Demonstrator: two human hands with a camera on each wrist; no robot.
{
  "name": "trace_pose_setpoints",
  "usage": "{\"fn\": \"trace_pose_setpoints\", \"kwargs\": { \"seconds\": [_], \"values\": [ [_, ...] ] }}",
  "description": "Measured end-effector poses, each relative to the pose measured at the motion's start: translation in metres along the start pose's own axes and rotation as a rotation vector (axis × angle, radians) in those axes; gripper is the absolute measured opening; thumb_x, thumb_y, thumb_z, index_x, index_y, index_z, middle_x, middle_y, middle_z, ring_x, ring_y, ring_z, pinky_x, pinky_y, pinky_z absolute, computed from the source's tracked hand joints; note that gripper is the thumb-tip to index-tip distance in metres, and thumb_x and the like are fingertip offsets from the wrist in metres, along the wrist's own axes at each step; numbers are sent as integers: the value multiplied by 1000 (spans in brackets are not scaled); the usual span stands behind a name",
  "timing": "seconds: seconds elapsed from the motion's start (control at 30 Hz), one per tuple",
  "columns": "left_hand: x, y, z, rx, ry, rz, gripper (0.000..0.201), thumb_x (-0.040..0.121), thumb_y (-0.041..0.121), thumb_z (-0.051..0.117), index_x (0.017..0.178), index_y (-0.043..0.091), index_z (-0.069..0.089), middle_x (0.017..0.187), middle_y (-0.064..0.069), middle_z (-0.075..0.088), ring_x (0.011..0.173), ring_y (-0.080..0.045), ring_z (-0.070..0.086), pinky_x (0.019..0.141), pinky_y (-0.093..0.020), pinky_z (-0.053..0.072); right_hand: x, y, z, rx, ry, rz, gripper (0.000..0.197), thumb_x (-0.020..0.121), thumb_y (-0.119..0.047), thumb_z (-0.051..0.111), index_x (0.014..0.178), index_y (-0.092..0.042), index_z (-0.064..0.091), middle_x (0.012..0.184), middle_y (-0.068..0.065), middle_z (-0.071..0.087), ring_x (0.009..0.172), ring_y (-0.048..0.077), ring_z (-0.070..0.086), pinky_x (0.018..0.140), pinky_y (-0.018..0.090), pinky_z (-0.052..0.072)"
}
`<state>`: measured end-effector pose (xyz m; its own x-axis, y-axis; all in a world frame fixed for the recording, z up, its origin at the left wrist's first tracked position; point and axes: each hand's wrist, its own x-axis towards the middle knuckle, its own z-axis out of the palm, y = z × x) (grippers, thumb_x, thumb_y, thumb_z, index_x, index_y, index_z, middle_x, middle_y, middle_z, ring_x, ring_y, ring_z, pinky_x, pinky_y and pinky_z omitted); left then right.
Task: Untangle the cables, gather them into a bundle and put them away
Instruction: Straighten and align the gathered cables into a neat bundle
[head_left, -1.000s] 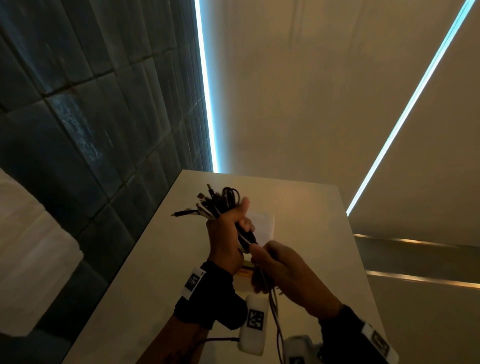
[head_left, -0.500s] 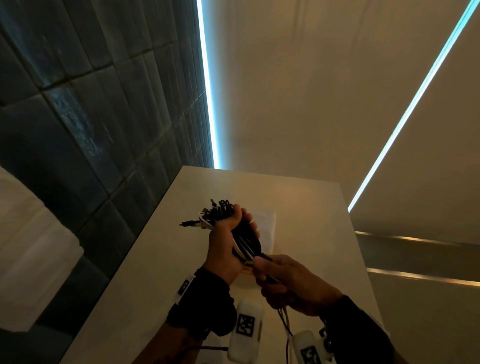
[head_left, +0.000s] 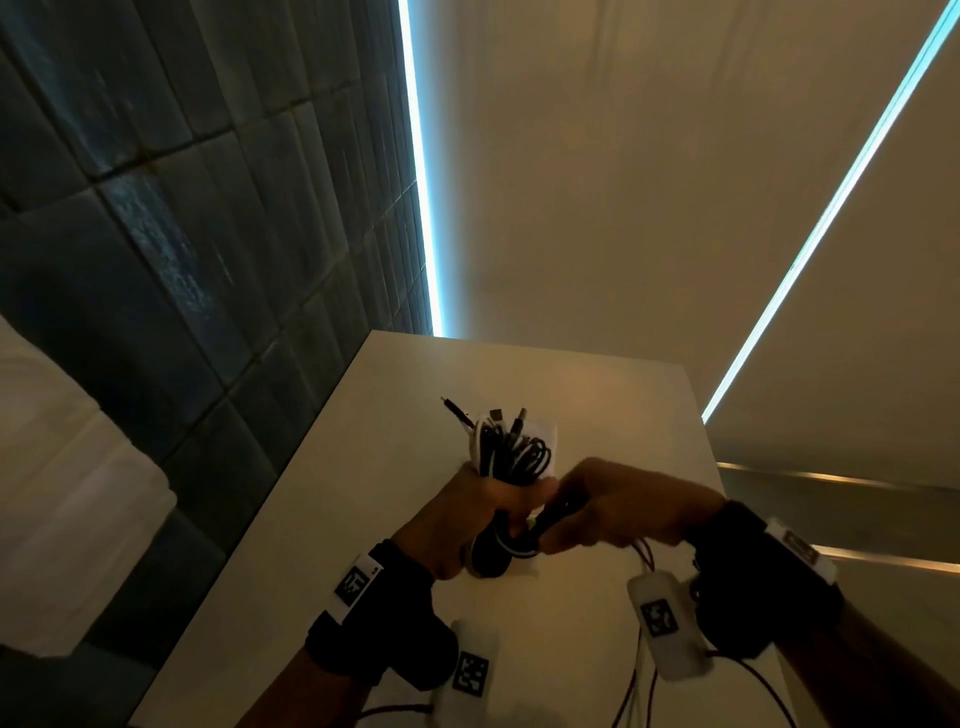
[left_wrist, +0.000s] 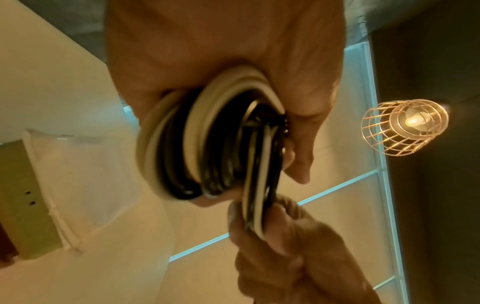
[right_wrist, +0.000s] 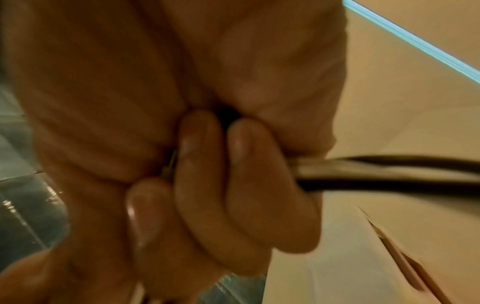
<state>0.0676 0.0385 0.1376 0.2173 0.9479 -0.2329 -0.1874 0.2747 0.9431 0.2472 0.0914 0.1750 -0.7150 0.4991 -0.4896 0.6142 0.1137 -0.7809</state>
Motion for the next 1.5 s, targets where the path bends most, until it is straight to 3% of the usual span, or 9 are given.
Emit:
{"fn": "trace_pose_setpoints", "kwargs": {
  "seconds": [0.2,0.4,0.53,0.73,0.83,1.03,1.2,1.37,1.5],
  "values": [
    [-8,-1,5,-1,-36,20,55,66,15,83,117,6,66,117,-23,65,112,-43,60,97,-62,45,6,-20,-18,31,56,-30,46,74,-4,69,116,1,49,78,15,47,48,11,33,43,27,25],
    [-15,1,3,60,-96,-35,41,68,2,72,106,-8,63,96,-34,61,80,-36,62,75,-43,51,8,-25,-21,197,-123,-61,41,83,-5,64,118,6,45,71,15,45,49,12,32,42,23,23],
    [-18,7,1,16,-89,-70,27,69,3,67,95,0,62,68,-10,58,55,-21,54,59,-32,48,3,-15,-24,421,-160,-91,28,87,-15,64,107,-7,47,69,10,49,48,12,25,45,27,18],
    [-18,7,6,-130,-58,-64,11,85,1,60,82,10,64,56,2,51,44,-10,48,46,-24,38,-5,-5,-22,447,-76,-181,31,93,-30,57,108,-4,51,77,17,59,45,14,40,43,23,35],
    [-15,2,6,-217,39,25,40,88,-2,59,55,20,62,47,3,42,38,-10,41,43,-23,37,-8,10,-18,490,-38,-224,45,97,-37,46,108,6,54,65,12,49,45,16,34,42,23,32],
    [-9,0,-15,-478,170,57,25,81,9,62,57,16,61,56,-1,46,47,-14,48,49,-26,45,-10,57,-4,721,-11,-219,38,100,-33,42,92,-1,61,56,1,30,45,11,26,43,23,27],
    [-7,-6,-6,-441,154,-3,26,77,14,71,56,18,55,52,1,40,41,-11,41,44,-25,38,3,52,5,801,390,-184,35,99,-32,46,84,-5,62,59,-1,21,47,10,16,42,24,14],
    [-2,-5,11,-484,211,-33,28,78,21,68,55,20,52,50,3,30,37,-10,35,40,-23,42,14,-2,18,317,971,-223,31,102,-27,44,95,-12,71,54,-3,42,43,5,34,45,24,29],
    [0,-5,14,-519,215,-4,30,71,39,76,79,14,61,59,0,44,45,-12,45,45,-24,44,13,-42,40,10,948,-328,25,103,-24,38,101,-16,62,57,-9,47,45,1,47,44,15,34]
  ]
}}
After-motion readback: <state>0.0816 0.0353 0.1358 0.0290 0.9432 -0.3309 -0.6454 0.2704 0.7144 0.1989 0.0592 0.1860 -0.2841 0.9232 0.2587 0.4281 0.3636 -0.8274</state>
